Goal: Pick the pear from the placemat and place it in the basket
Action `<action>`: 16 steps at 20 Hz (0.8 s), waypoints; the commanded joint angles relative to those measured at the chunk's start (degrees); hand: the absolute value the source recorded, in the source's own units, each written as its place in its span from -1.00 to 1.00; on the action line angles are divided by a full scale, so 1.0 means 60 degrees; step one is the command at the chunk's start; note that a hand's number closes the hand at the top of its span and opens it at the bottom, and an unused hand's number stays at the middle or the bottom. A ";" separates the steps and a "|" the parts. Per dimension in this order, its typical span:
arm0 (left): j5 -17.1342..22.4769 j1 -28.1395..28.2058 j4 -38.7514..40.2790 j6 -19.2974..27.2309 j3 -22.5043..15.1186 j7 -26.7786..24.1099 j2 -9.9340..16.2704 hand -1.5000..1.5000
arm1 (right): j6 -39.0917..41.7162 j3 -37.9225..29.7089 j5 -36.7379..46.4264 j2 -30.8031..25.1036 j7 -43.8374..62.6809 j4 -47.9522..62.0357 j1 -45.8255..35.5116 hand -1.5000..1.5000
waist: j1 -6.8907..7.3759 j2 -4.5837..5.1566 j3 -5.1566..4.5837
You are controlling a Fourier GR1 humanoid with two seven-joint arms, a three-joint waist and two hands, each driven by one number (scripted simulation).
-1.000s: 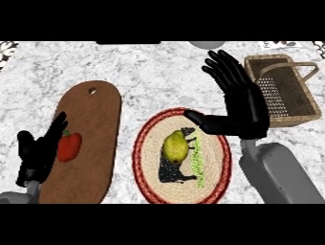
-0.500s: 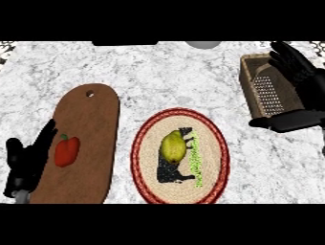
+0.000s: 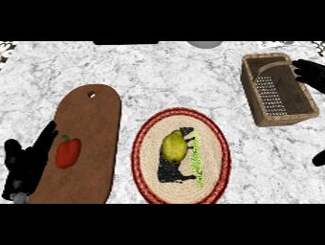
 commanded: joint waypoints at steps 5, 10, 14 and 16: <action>-0.0095 0.0768 0.0231 -0.0112 -0.0665 0.0511 -0.0693 0.00 | 0.1286 -0.0193 0.0425 -0.0295 -0.0679 0.0394 0.0403 -1.00 | 0.0149 0.0111 -0.0149; -0.0064 0.0494 0.0447 -0.0519 -0.0353 0.0505 -0.0451 0.00 | 0.0580 0.0093 0.0738 0.0640 -0.0469 -0.0237 0.0818 -1.00 | 0.0094 0.0105 -0.0158; -0.0153 0.0854 -0.0017 -0.0273 -0.0296 0.0792 -0.0499 0.00 | 0.0334 -0.0028 0.0743 0.1027 -0.0386 -0.0378 0.0944 -1.00 | 0.0129 0.0084 -0.0151; 0.0037 0.0606 0.0823 -0.0774 -0.0027 0.0277 -0.0444 0.00 | -0.0221 0.0481 0.1204 0.1776 -0.0004 -0.0316 0.0301 -1.00 | 0.0223 0.0136 -0.0168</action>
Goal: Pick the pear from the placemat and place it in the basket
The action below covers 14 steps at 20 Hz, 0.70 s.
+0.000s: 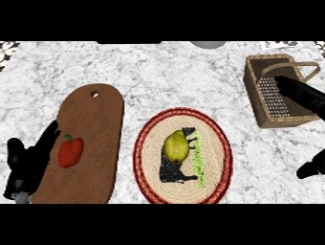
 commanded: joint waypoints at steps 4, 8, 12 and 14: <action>-0.0172 0.0119 0.0867 -0.0014 -0.0477 0.0462 -0.0689 0.00 | -0.1175 0.0610 0.0861 0.1566 0.0361 -0.0240 -0.0221 -1.00 | -0.0013 0.0123 -0.0158; -0.0046 0.0687 -0.0036 -0.0204 -0.0399 0.0810 -0.0418 0.00 | -0.1518 0.1130 0.1609 0.2183 0.0631 0.0071 -0.0459 -1.00 | 0.0136 0.0108 -0.0150; -0.0123 0.0621 0.0001 -0.0299 -0.0400 0.0902 -0.0464 0.00 | -0.1414 0.1568 0.2207 0.2534 0.0637 0.0428 -0.0509 -1.00 | 0.0111 0.0121 -0.0150; -0.0090 0.0715 0.0096 -0.0537 -0.0352 0.0694 -0.0438 0.00 | -0.1482 0.1733 0.2480 0.2816 0.0766 0.0562 -0.0725 -1.00 | 0.0119 0.0122 -0.0153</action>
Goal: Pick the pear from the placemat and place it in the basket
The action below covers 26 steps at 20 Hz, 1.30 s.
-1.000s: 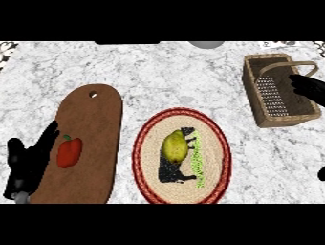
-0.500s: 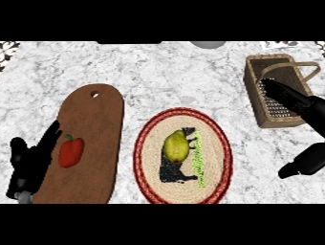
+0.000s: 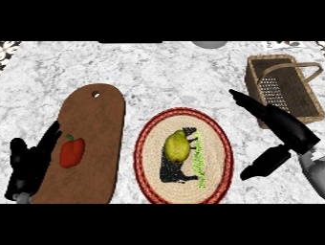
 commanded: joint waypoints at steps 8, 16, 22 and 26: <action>0.0153 0.0454 0.0886 -0.0506 -0.0034 0.0067 -0.0473 0.00 | -0.0361 0.0227 0.0904 0.1337 -0.0426 0.0944 -0.0167 -1.00 | -0.0047 0.0108 -0.0144; 0.0027 0.0617 0.0570 -0.0550 -0.0002 0.0371 -0.0556 0.00 | -0.1251 0.0770 0.1986 0.2481 -0.0020 0.1090 -0.0190 -1.00 | -0.0052 0.0088 -0.0146; -0.0266 0.0755 0.0490 -0.0420 -0.0238 0.0279 -0.0959 0.00 | -0.0957 0.0510 0.2073 0.2697 -0.0361 0.1796 -0.0520 -1.00 | -0.0049 0.0091 -0.0145; -0.0402 0.0812 0.0112 -0.0340 -0.0128 0.0425 -0.0898 0.00 | -0.0854 0.0605 0.2368 0.2892 -0.0612 0.2220 -0.0537 -1.00 | -0.0027 0.0086 -0.0140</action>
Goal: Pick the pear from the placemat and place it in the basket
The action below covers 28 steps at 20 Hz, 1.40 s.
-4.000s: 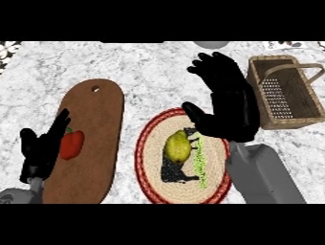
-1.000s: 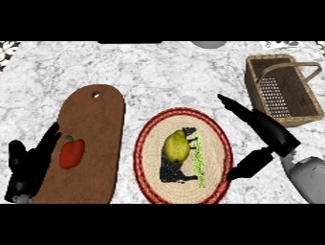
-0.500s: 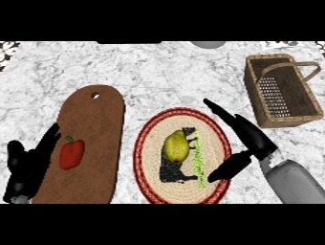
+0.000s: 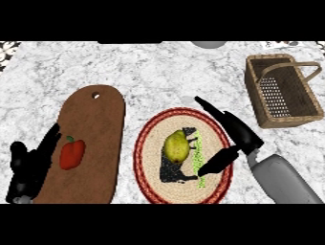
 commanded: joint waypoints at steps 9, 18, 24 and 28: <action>0.0193 0.0014 0.0674 -0.0385 -0.0144 0.0931 -0.0420 0.00 | 0.0150 0.0688 0.1011 0.0772 0.0090 0.1010 -0.0130 -1.00 | -0.0049 0.0109 -0.0171; 0.0128 0.0376 0.0841 -0.0885 0.0087 0.0344 -0.0335 0.00 | -0.0213 0.0438 0.1447 0.1627 -0.0186 0.1978 -0.0510 -1.00 | -0.0005 0.0112 -0.0175; 0.0050 0.0742 0.0093 -0.0842 0.0102 0.0617 -0.0372 0.00 | -0.0111 0.0430 0.1673 0.1720 -0.0243 0.1892 -0.0440 1.00 | -0.0004 0.0077 -0.0172; -0.0219 0.0728 0.0019 -0.0562 -0.0095 0.0819 -0.0634 0.00 | -0.1015 0.0681 0.2628 0.1604 -0.0981 0.1877 -0.0260 1.00 | -0.0034 0.0073 -0.0169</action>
